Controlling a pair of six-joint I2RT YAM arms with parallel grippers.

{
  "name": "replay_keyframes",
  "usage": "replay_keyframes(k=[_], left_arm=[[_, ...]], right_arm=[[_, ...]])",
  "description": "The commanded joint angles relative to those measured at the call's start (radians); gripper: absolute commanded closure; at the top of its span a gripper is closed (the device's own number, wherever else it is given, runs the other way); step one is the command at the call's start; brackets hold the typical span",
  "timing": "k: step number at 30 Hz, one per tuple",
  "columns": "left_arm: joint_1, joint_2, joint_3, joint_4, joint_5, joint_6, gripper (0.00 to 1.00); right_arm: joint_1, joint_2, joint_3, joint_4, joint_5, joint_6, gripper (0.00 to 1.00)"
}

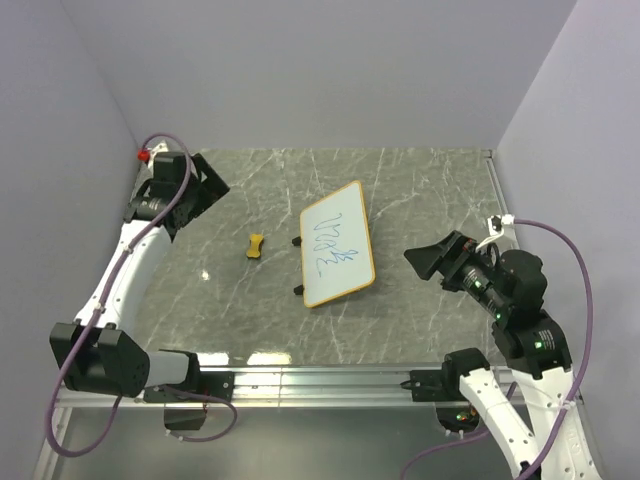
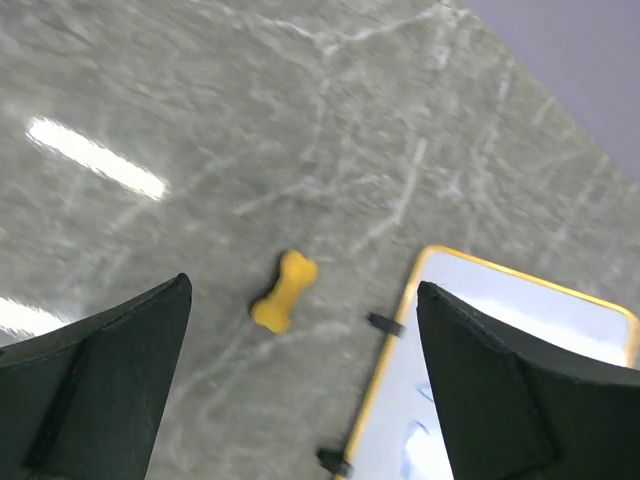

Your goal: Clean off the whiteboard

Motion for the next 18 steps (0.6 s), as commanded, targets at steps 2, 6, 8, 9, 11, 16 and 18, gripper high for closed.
replay_keyframes(k=[2,6,8,9,11,16,18], left_arm=[[-0.028,0.028,0.157,-0.226,0.083,-0.161,0.01],[-0.121,0.044,0.002,-0.072,0.193,-0.054,0.01],[-0.164,0.041,-0.07,-0.036,0.1,-0.028,0.01],[-0.157,0.064,-0.075,-0.069,0.113,-0.026,0.01],[-0.154,0.163,-0.066,-0.08,0.145,0.012,0.01],[-0.223,0.272,-0.079,-0.042,0.099,0.095,0.01],[-0.232,0.312,-0.073,-0.029,0.098,0.117,0.01]], right_arm=[[0.021,-0.041,-0.044,-0.016,-0.007,0.025,0.0],[0.024,-0.058,-0.091,-0.013,-0.035,0.049,0.0],[0.026,-0.058,-0.08,-0.026,-0.026,0.033,0.0],[0.032,-0.052,-0.069,-0.054,-0.015,0.023,0.0],[0.04,-0.047,-0.04,-0.074,0.019,0.003,0.0],[0.044,-0.043,-0.068,-0.071,0.033,-0.014,0.0],[0.043,-0.029,-0.06,-0.092,0.045,-0.03,0.0]])
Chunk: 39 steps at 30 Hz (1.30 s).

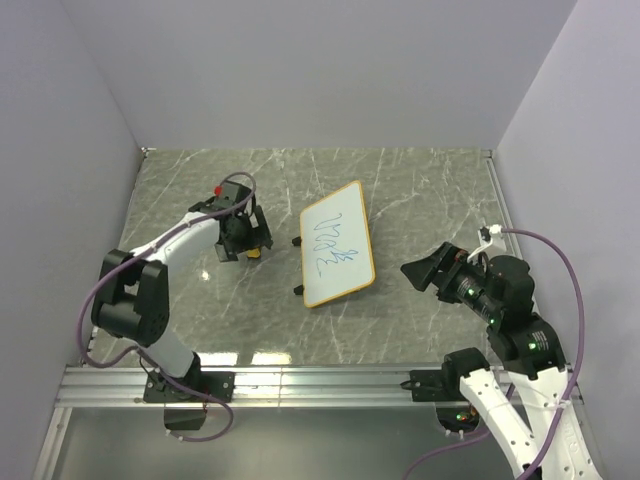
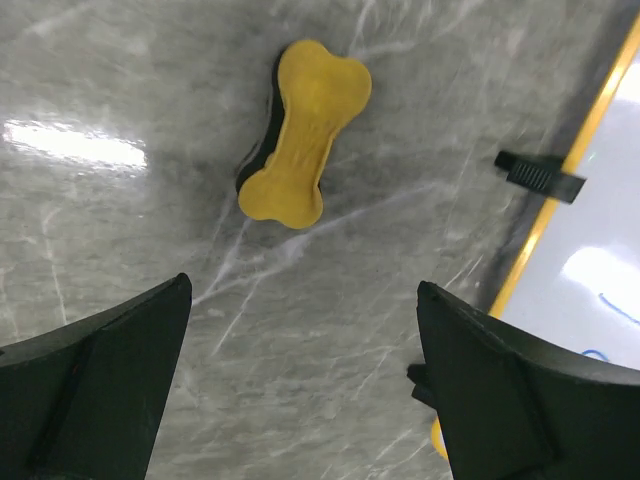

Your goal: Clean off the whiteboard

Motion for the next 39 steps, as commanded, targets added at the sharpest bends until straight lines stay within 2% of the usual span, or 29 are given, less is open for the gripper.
replay_keyframes(k=[1,8,12,15,16,18,19,22,28,39], left_arm=[[-0.023,0.061,0.037,0.046,-0.034,0.104,0.01],[-0.024,0.175,0.111,0.048,-0.076,0.179,0.0],[-0.024,0.233,0.149,0.046,-0.086,0.228,0.06],[-0.024,0.264,0.171,0.048,-0.071,0.256,0.19],[-0.024,0.267,0.172,0.053,-0.068,0.265,0.31],[-0.026,0.264,0.174,0.062,-0.066,0.267,0.45],[-0.026,0.262,0.172,0.06,-0.068,0.27,0.55],[-0.026,0.264,0.169,0.054,-0.077,0.282,0.61],[-0.026,0.271,0.132,0.073,-0.082,0.287,0.65],[-0.026,0.354,0.16,0.069,-0.083,0.295,0.58]], right_arm=[[0.008,0.04,0.032,-0.043,0.05,-0.056,0.0],[0.006,0.055,-0.008,-0.025,0.067,-0.034,0.0],[0.008,0.078,-0.02,-0.004,0.067,-0.016,0.0],[0.006,0.1,-0.025,0.005,0.071,-0.011,0.0],[0.008,0.107,-0.026,0.012,0.073,-0.011,0.0],[0.008,0.115,-0.032,0.015,0.074,-0.005,0.0],[0.006,0.12,-0.034,0.016,0.074,-0.004,0.0],[0.008,0.123,-0.042,0.018,0.082,-0.005,0.0],[0.006,0.121,-0.046,0.025,0.09,-0.011,0.01],[0.006,0.196,-0.023,0.073,0.067,-0.016,0.01]])
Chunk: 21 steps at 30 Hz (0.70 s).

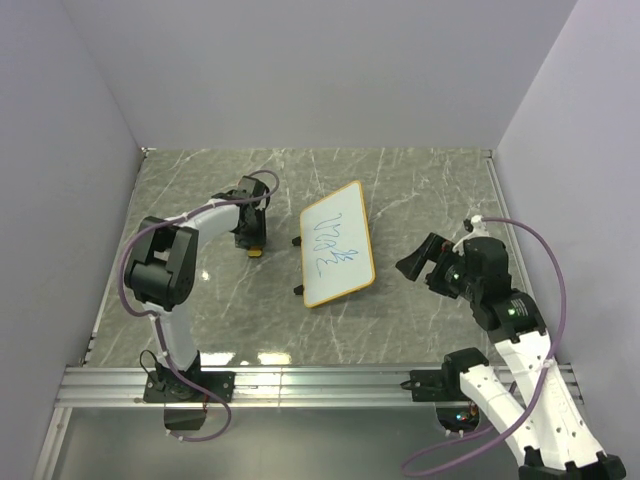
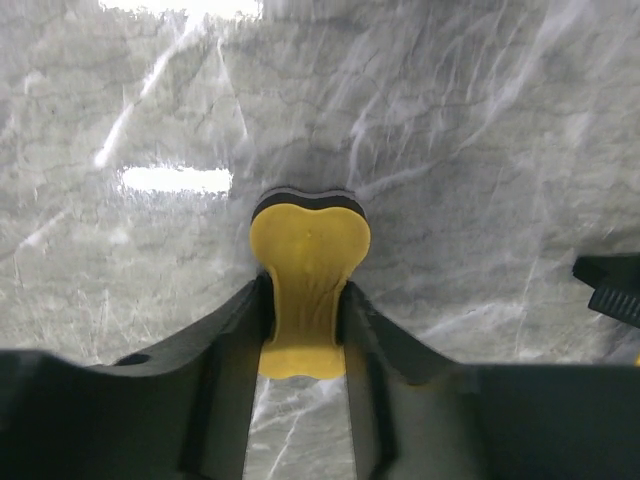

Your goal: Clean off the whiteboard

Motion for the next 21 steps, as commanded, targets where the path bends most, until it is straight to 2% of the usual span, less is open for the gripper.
replay_keyframes(k=[1,2,5,6,7,9,13,15,21], left_arm=[[0.0,0.047,0.008,0.002,-0.015,0.014,0.62],[-0.002,0.044,0.006,0.007,-0.013,0.012,0.64],[-0.002,0.037,0.003,0.008,-0.01,0.012,0.81],[-0.002,0.037,0.005,-0.001,-0.01,0.011,0.88],[0.0,0.038,0.009,-0.005,-0.011,0.009,1.0],[-0.003,0.032,0.01,-0.018,-0.004,0.0,1.0],[-0.022,-0.028,0.017,-0.044,0.015,-0.031,1.0],[-0.057,-0.075,0.032,-0.06,0.018,-0.049,1.0],[-0.181,-0.172,0.115,-0.125,0.057,-0.11,1.0]], right_arm=[[0.007,0.03,0.023,0.073,-0.005,-0.003,0.01],[0.005,0.036,0.028,0.082,-0.005,-0.003,0.01],[0.005,0.082,0.062,0.133,-0.031,-0.008,0.02],[0.005,0.119,0.075,0.145,-0.039,-0.02,0.02],[0.005,0.141,0.106,0.171,-0.056,-0.026,0.02],[0.007,0.191,0.138,0.202,-0.083,-0.043,0.02],[0.007,0.41,0.249,0.252,-0.151,-0.066,0.05],[0.005,0.514,0.283,0.254,-0.168,-0.074,0.09],[0.007,0.68,0.318,0.315,-0.195,-0.052,0.26]])
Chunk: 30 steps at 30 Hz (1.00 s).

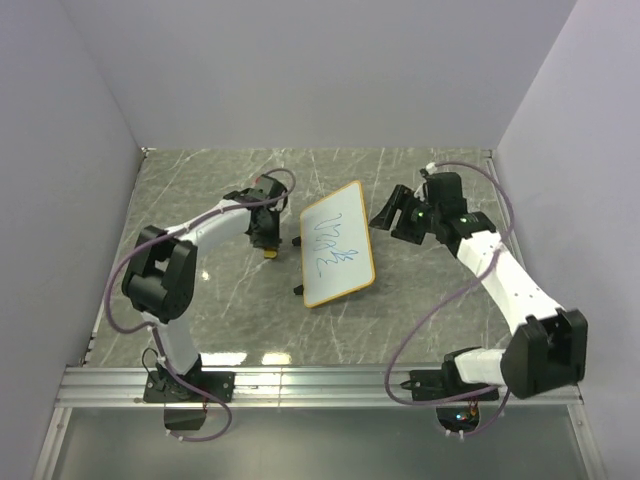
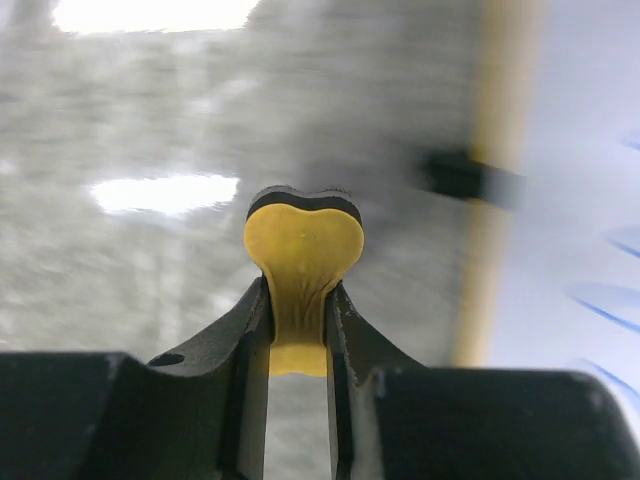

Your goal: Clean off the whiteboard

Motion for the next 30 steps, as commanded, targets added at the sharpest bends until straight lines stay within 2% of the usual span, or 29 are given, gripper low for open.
replay_keyframes(k=[1,5,7,11,14,22,23,30], left_arm=[[-0.084,-0.112,0.092,-0.032,0.054,-0.061,1.0],[-0.18,-0.137,0.13,-0.041,0.071,-0.11,1.0],[-0.233,-0.131,0.15,-0.041,0.081,-0.133,1.0],[-0.312,-0.093,0.181,-0.032,0.089,-0.144,1.0],[-0.358,-0.056,0.207,-0.012,0.117,-0.147,1.0],[-0.431,0.015,0.333,0.022,0.218,-0.17,1.0],[-0.437,0.018,0.338,0.029,0.242,-0.184,1.0],[-0.486,0.013,0.327,0.109,0.298,-0.194,1.0]], right_arm=[[0.01,0.059,0.058,0.054,-0.055,-0.007,0.26],[0.018,0.13,0.09,0.056,-0.073,-0.024,0.29],[0.016,0.161,0.097,0.058,-0.086,-0.03,0.36],[0.022,0.204,0.089,0.061,-0.098,-0.032,0.41],[0.033,0.231,0.086,0.067,-0.11,-0.032,0.48],[0.065,0.277,0.118,0.035,-0.118,-0.055,0.71],[0.065,0.282,0.121,0.03,-0.119,-0.061,0.78],[0.071,0.308,0.169,-0.028,-0.109,-0.071,1.0]])
